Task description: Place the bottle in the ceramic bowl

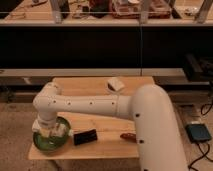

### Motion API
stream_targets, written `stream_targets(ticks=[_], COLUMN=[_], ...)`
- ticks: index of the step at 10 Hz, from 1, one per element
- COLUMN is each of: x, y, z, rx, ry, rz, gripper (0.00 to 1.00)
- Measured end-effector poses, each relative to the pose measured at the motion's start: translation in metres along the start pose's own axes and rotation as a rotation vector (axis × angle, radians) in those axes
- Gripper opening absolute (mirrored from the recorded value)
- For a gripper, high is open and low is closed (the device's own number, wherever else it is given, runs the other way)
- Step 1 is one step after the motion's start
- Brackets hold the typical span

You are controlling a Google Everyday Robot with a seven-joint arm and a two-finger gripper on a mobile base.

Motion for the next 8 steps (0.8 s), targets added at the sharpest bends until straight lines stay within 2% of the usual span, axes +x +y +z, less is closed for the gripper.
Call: stream_targets(ticks=[1, 3, 6, 7, 8], x=[0.0048, 0.0091, 0.008, 0.007, 0.0068], y=[0.003, 0.0014, -0.0001, 0.0011, 0.0048], z=[0.0044, 0.0087, 0.0106, 0.0078, 0.0013], rx=[-0.002, 0.007, 0.025, 0.027, 0.02], ry=[-0.015, -0.03, -0.044, -0.038, -0.013], rz=[-0.009, -0.019, -0.019, -0.015, -0.006], gripper=[0.64, 0.79, 0.8, 0.8, 0.8])
